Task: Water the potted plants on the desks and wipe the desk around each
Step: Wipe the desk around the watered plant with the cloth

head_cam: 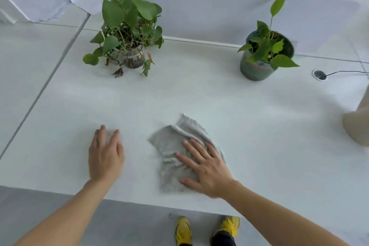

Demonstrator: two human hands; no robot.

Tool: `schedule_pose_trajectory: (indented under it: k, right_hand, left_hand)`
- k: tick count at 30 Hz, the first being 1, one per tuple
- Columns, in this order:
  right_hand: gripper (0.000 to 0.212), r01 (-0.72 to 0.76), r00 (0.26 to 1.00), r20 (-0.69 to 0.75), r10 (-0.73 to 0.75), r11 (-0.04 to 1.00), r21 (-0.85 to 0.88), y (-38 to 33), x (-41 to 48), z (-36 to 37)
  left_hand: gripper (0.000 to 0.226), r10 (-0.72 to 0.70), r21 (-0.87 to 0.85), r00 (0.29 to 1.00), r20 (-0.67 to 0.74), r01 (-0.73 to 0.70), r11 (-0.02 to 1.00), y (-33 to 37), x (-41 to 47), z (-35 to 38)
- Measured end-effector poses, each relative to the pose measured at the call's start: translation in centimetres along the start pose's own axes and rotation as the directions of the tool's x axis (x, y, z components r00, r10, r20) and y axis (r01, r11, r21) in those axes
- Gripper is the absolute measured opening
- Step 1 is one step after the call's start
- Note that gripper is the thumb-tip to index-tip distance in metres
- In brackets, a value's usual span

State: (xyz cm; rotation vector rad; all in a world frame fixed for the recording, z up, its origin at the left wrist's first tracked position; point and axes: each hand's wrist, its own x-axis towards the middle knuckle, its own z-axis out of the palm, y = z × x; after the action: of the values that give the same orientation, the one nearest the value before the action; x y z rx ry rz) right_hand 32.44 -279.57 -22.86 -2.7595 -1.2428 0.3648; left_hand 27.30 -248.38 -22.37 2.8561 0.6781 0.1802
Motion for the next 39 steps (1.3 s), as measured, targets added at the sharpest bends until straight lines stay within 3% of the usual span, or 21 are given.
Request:
schedule_pose_trajectory:
  k: [2,4,7,9,11,13,14,16,18,21,23,26,29,32,39]
  right_hand:
    - [0.069,-0.17,0.985,-0.005,0.17,0.985,-0.004,4.3,-4.5,-0.1]
    - [0.071,-0.382,0.924,0.004,0.382,0.924,0.003,8.7,-8.9,-0.7]
    - [0.082,-0.649,0.76,-0.006,0.65,0.759,0.051,13.5,-12.3,-2.1]
    - [0.091,-0.781,0.603,-0.06,0.795,0.604,0.157,14.5,-11.7,-2.9]
    - [0.095,-0.86,0.44,-0.033,0.897,0.431,0.274,14.0,-9.6,-3.5]
    - [0.096,-0.882,0.372,0.037,0.928,0.34,0.326,13.8,-7.7,-3.7]
    - [0.095,-0.883,0.393,0.051,0.918,0.361,0.301,13.7,-7.4,-3.7]
    - [0.096,-0.839,0.513,0.032,0.858,0.493,0.23,15.1,-7.8,-3.3]
    - [0.101,-0.77,0.621,0.001,0.784,0.61,0.186,17.6,-9.1,-3.4]
    - [0.105,-0.76,0.619,-0.051,0.784,0.614,0.214,21.8,-9.8,-4.1]
    - [0.105,-0.763,0.601,-0.061,0.797,0.595,0.253,23.4,-9.4,-4.3]
    - [0.104,-0.751,0.614,-0.097,0.784,0.617,0.234,24.7,-9.1,-3.7]
    - [0.098,-0.741,0.641,-0.086,0.763,0.644,0.187,24.9,-9.5,-3.2]
    - [0.095,-0.727,0.66,-0.109,0.743,0.669,0.153,25.1,-9.5,-3.0]
    - [0.093,-0.708,0.676,-0.144,0.723,0.691,0.148,25.5,-9.5,-2.9]
  left_hand:
    - [0.04,0.071,-0.034,0.997,-0.021,-0.072,0.997,2.2,-0.9,-0.1]
    - [0.027,0.083,-0.093,0.996,-0.015,-0.084,0.992,4.6,-1.6,-0.5]
    - [0.015,0.012,-0.218,0.995,0.099,0.01,0.976,8.6,-1.7,-1.4]
    - [0.015,-0.027,-0.314,0.986,0.163,0.078,0.946,11.9,-1.1,-1.7]
    - [0.017,-0.033,-0.377,0.971,0.238,0.124,0.918,15.7,-0.2,-2.0]
    - [0.026,0.003,-0.421,0.957,0.291,0.125,0.898,20.0,1.0,-2.0]
    - [0.034,0.026,-0.442,0.948,0.316,0.123,0.889,21.8,1.5,-1.9]
    - [0.046,0.064,-0.49,0.929,0.364,0.133,0.862,25.7,3.7,-1.2]
    - [0.039,0.062,-0.567,0.893,0.445,0.227,0.791,29.4,6.1,-1.0]
    - [0.018,0.054,-0.704,0.808,0.587,0.477,0.526,35.1,11.0,-1.4]
    - [0.024,0.06,-0.721,0.751,0.658,0.605,0.338,37.8,14.7,-1.3]
    - [0.035,0.069,-0.693,0.694,0.717,0.697,0.186,40.7,19.3,-0.3]
    - [0.037,0.14,-0.649,0.635,0.76,0.753,0.108,42.4,21.2,0.8]
    - [0.036,0.155,-0.652,0.638,0.755,0.756,0.063,43.7,21.6,1.6]
    - [0.036,0.174,-0.642,0.62,0.765,0.754,0.138,46.3,22.3,2.4]
